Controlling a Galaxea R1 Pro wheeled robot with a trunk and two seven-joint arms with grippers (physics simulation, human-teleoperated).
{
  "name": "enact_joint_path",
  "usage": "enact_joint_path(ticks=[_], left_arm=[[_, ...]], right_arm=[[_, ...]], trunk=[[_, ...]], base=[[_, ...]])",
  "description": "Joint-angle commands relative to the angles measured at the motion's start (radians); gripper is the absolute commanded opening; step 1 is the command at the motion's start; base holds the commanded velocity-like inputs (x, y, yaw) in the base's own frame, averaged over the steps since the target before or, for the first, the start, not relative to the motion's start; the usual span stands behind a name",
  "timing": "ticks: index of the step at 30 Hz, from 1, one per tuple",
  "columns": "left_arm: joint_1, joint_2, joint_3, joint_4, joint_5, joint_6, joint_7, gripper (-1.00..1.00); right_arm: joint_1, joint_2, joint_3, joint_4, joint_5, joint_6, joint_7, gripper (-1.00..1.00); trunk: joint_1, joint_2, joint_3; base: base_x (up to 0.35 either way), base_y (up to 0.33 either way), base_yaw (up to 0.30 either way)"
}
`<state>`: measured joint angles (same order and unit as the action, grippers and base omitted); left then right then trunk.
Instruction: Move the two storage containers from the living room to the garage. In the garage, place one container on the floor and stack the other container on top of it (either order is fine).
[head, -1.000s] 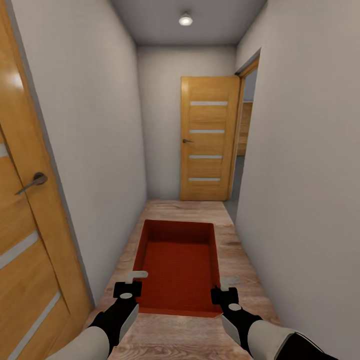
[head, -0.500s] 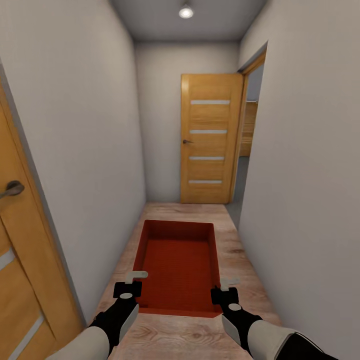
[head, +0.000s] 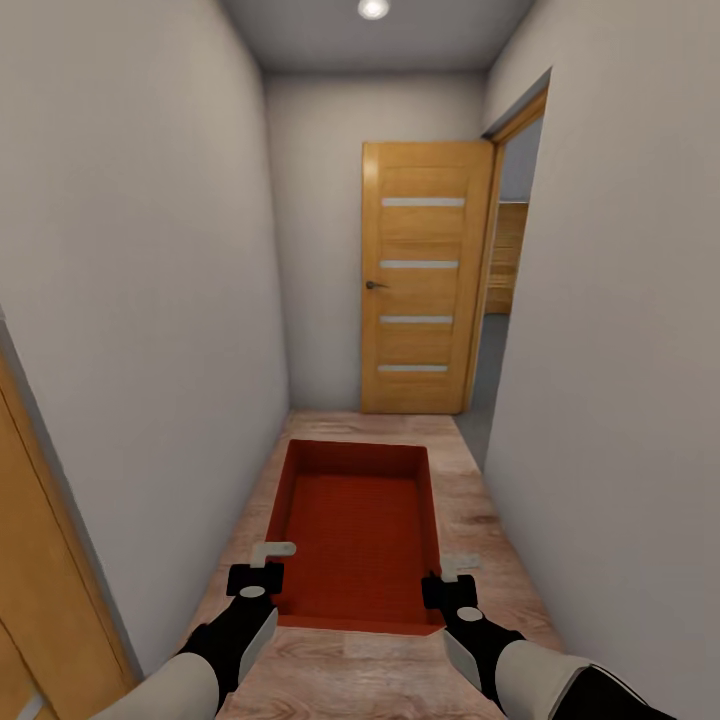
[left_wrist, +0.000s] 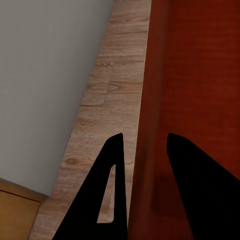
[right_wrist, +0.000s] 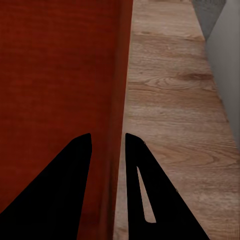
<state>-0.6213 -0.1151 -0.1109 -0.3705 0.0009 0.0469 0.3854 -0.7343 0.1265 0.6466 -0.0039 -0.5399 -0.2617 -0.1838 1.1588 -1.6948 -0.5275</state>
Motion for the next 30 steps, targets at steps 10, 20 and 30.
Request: enact_joint_path(ticks=[10,20,30], left_arm=[[-0.001,-0.008,0.014,-0.007,0.081,0.005,0.007,-1.00],[-0.001,-0.008,0.014,-0.007,0.082,0.005,0.007,-1.00],[-0.001,-0.008,0.014,-0.007,0.081,0.005,0.007,-1.00]], right_arm=[[0.000,0.000,0.002,0.002,-0.023,-0.007,-0.045,-1.00],[0.000,0.001,0.002,0.002,-0.023,-0.007,-0.045,-1.00],[0.000,0.001,0.002,0.002,-0.023,-0.007,-0.045,-1.00]], trunk=[[0.000,0.000,-0.001],[0.000,0.000,-0.001],[0.000,0.000,-0.001]], base=[[0.322,0.000,0.000],[0.322,0.000,0.000],[0.322,0.000,0.000]])
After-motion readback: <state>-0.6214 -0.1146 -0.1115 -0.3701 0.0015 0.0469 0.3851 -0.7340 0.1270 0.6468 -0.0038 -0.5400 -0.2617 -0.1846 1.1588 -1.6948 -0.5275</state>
